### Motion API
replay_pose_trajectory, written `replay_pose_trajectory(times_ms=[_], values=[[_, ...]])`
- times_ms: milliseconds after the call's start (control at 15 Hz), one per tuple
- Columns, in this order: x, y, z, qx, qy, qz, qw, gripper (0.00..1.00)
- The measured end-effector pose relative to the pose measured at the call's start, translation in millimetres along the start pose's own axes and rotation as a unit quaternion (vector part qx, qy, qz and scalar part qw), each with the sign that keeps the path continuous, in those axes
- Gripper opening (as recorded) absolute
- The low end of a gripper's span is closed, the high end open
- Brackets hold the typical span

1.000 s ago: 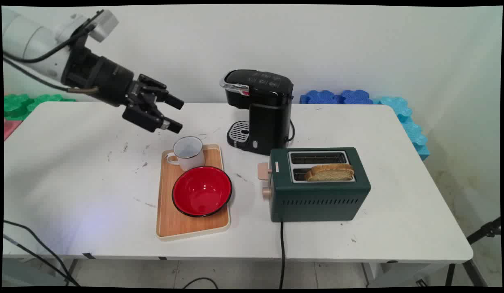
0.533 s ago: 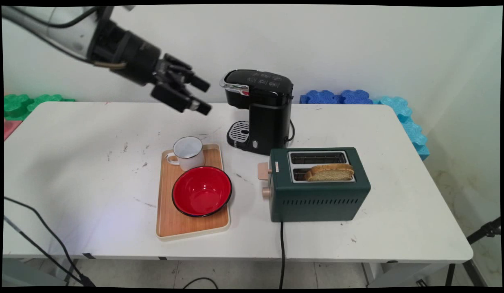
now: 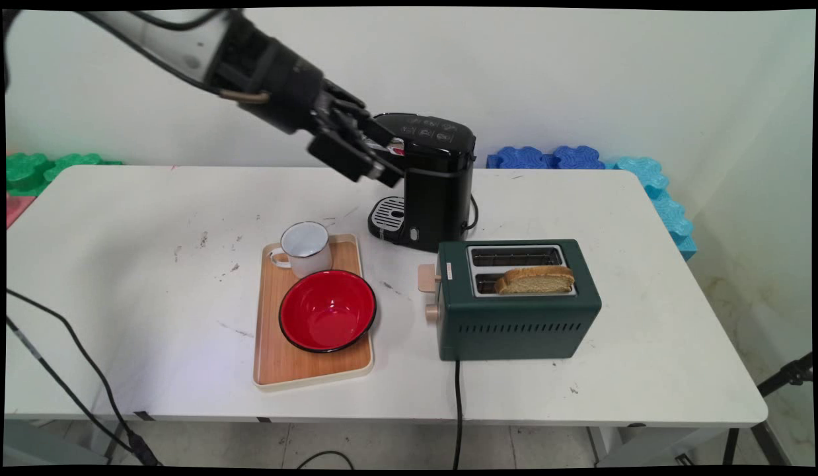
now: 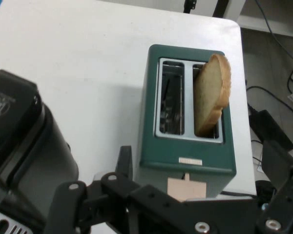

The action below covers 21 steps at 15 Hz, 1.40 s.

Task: Press the toaster switch

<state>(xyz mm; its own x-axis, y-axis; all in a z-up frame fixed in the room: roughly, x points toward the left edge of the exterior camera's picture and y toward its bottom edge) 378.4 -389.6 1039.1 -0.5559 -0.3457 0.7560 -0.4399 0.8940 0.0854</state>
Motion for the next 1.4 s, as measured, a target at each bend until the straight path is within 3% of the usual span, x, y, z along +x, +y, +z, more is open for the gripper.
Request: replay_pose_trajectory(times_ms=[200,533,600,1400], values=[[9,2,27,-0.005,-0.013,0.005,0.9999,1.0],[2,1,54,-0.009,-0.035,0.02,0.9991,1.0],[0,1,59,-0.008,-0.04,0.024,0.9989,0.0],[-16,4,96,0.001,-0.097,0.033,0.9947,0.0]])
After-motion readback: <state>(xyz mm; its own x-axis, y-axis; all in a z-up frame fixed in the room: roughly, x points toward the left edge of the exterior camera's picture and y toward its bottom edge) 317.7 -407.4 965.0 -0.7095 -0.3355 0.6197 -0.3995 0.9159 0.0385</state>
